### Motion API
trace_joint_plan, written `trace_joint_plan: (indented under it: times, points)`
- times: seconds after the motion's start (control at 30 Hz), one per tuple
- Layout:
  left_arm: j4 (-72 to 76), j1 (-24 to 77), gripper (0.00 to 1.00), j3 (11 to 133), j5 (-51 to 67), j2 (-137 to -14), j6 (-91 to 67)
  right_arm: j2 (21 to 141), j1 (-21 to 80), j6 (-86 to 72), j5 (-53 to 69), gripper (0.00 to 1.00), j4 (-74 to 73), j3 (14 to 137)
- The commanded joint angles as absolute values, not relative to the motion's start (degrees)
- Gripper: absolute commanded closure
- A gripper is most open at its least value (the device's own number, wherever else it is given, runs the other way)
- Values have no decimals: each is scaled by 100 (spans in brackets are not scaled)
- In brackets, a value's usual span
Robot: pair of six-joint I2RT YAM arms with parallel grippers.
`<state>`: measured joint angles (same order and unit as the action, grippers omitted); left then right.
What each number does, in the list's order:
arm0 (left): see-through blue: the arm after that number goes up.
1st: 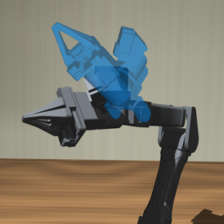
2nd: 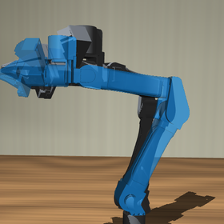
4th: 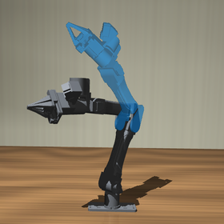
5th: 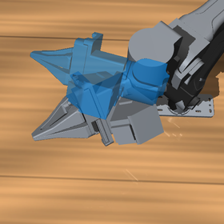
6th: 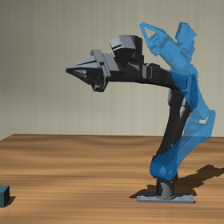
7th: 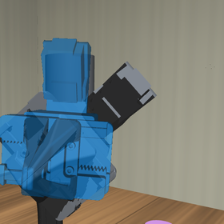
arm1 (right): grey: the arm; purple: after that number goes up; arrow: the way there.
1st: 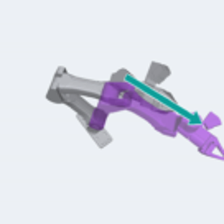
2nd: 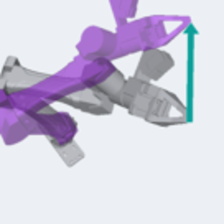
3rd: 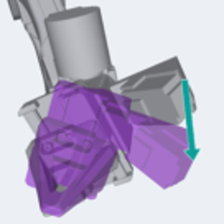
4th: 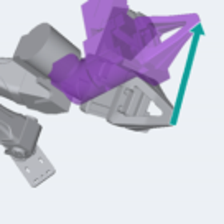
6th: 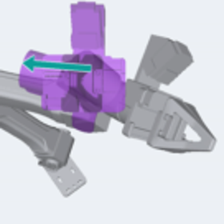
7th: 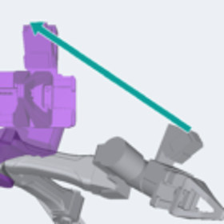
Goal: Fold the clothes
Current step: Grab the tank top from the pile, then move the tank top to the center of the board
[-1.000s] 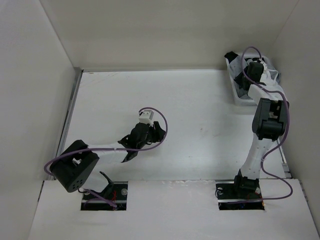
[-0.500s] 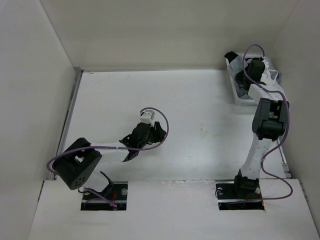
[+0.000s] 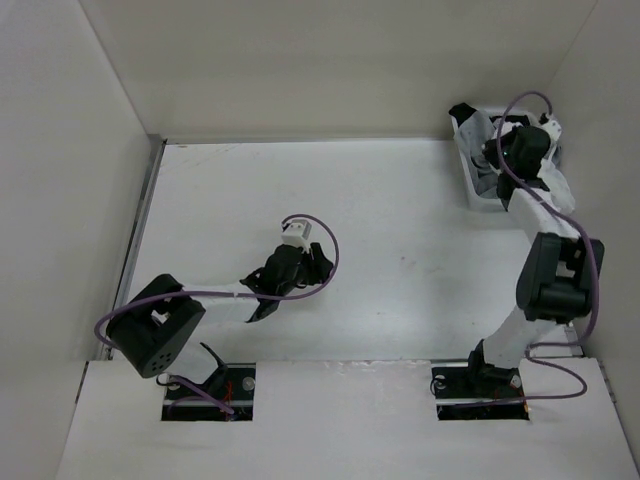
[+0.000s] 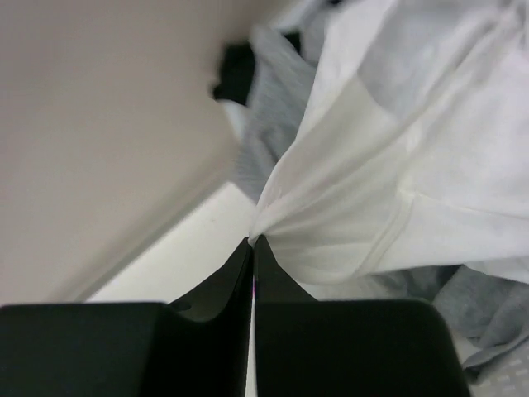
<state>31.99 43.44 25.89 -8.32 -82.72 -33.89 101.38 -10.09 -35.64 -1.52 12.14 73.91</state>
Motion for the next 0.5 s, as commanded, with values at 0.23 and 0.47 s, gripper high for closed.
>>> trace_joint_plan:
  times: [0.23, 0.47]
  points:
    - [2902, 4381, 56, 3023, -940, -7182, -3445, 6639, -33, -3138, -246, 98, 1583, 6978]
    - [1908, 4189, 55, 3146, -1432, -5943, -3481, 5160, 1961, -2743, -316, 98, 862, 7470]
